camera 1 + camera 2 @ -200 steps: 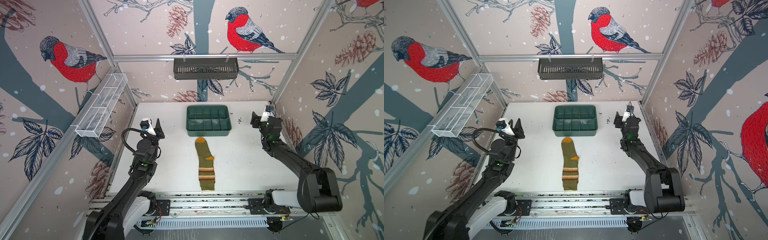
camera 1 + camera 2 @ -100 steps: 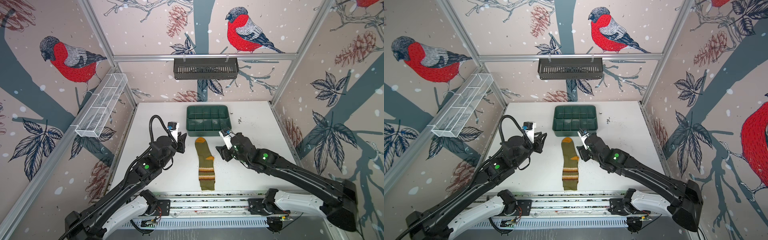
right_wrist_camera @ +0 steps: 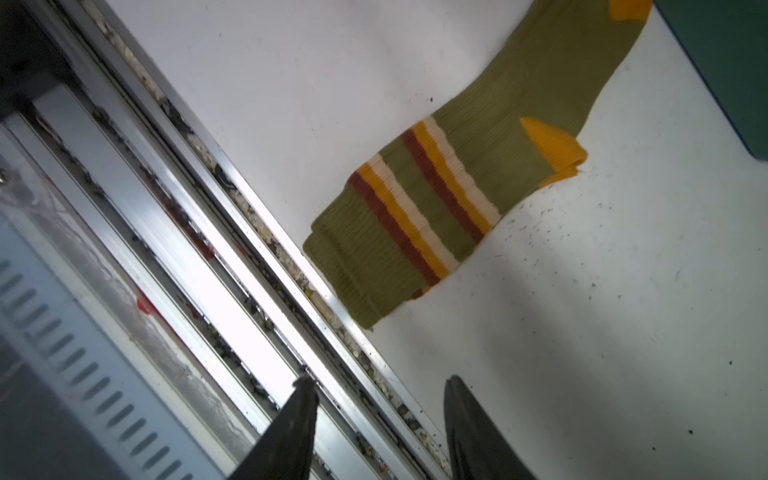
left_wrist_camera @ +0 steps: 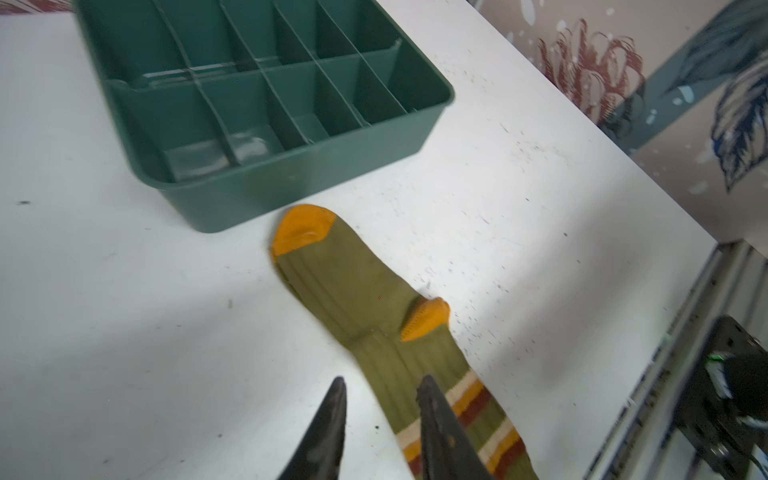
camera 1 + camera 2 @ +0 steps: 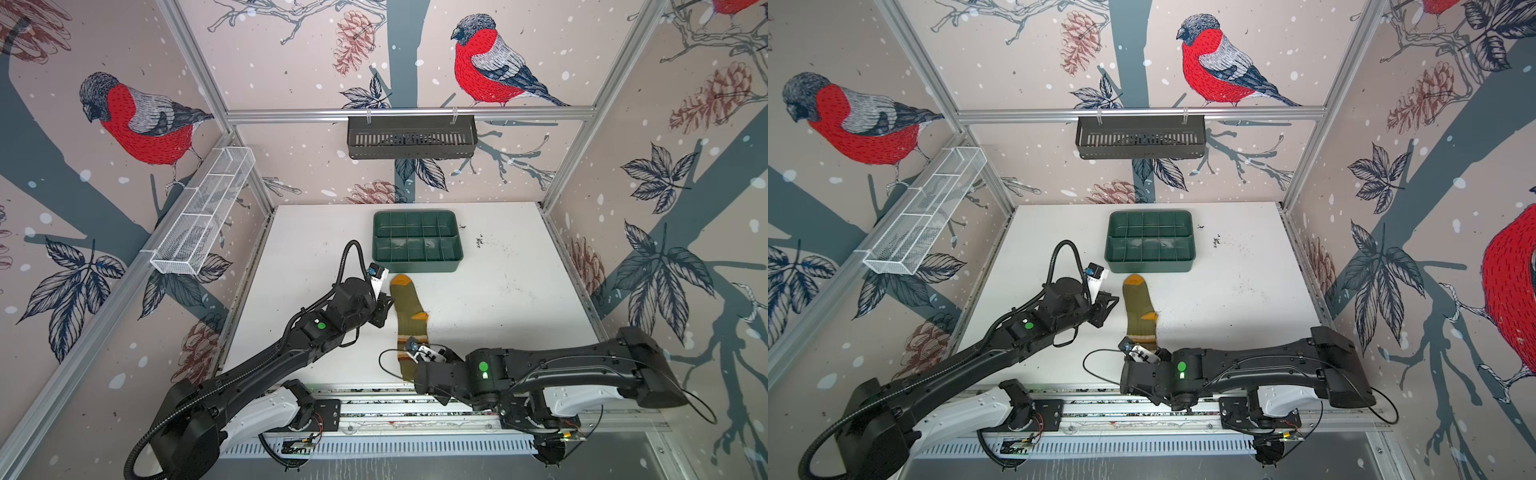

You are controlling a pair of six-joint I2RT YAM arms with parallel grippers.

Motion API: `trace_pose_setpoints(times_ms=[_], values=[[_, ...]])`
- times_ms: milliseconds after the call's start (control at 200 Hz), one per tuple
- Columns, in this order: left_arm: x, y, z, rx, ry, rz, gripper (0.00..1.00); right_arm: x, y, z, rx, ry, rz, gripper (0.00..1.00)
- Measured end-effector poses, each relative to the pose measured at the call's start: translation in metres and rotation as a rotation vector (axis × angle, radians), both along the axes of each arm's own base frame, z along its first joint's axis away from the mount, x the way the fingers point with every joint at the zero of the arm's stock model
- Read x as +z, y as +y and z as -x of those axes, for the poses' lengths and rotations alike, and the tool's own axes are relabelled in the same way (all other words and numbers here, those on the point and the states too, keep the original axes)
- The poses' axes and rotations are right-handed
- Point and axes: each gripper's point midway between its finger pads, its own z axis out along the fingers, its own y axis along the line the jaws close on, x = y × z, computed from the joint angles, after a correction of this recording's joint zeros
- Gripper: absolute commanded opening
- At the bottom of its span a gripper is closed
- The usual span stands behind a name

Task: Roll the socks
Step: 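Reach the left gripper to the sock's middle while the right gripper reaches the striped cuff, then grasp the striped cuff edge with the right gripper and lift it slightly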

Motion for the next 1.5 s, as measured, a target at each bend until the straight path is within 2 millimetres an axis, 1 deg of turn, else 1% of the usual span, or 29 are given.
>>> trace_pose_setpoints(times_ms=[150, 245, 410, 660, 831, 921, 1056, 1186, 1286, 1361, 1501], values=[[-0.022, -0.014, 0.015, -0.097, 0.075, 0.016, 0.28, -0.021, -0.009, 0.008, 0.036, 0.008, 0.070, 0.44], [-0.034, -0.020, 0.025, -0.141, 0.115, 0.022, 0.28, -0.029, -0.013, 0.009, 0.056, 0.010, 0.095, 0.44], [-0.048, -0.027, 0.032, -0.176, 0.164, 0.033, 0.27, -0.037, -0.006, 0.012, 0.083, 0.026, 0.102, 0.46], [-0.058, -0.034, 0.035, -0.208, 0.198, 0.035, 0.26, -0.047, 0.012, 0.014, 0.135, 0.021, 0.130, 0.46], [-0.056, -0.035, 0.033, -0.205, 0.193, 0.034, 0.26, -0.055, 0.021, 0.011, 0.161, 0.010, 0.157, 0.46], [-0.055, -0.033, 0.028, -0.180, 0.189, 0.017, 0.26, -0.060, 0.021, 0.008, 0.164, 0.004, 0.179, 0.46], [-0.062, -0.024, 0.020, -0.124, 0.206, -0.033, 0.26, -0.062, 0.020, -0.001, 0.159, -0.007, 0.194, 0.46], [-0.073, -0.009, 0.013, -0.066, 0.242, -0.067, 0.24, -0.064, 0.019, -0.007, 0.163, -0.012, 0.205, 0.46], [-0.078, 0.003, 0.008, -0.023, 0.259, -0.064, 0.24, -0.066, 0.019, -0.006, 0.170, -0.006, 0.211, 0.46], [-0.077, 0.011, 0.005, 0.006, 0.264, -0.051, 0.24, -0.066, 0.021, -0.004, 0.190, 0.000, 0.211, 0.46], [-0.069, 0.013, 0.003, 0.015, 0.250, -0.027, 0.24, -0.067, 0.025, -0.003, 0.198, 0.011, 0.195, 0.45]])
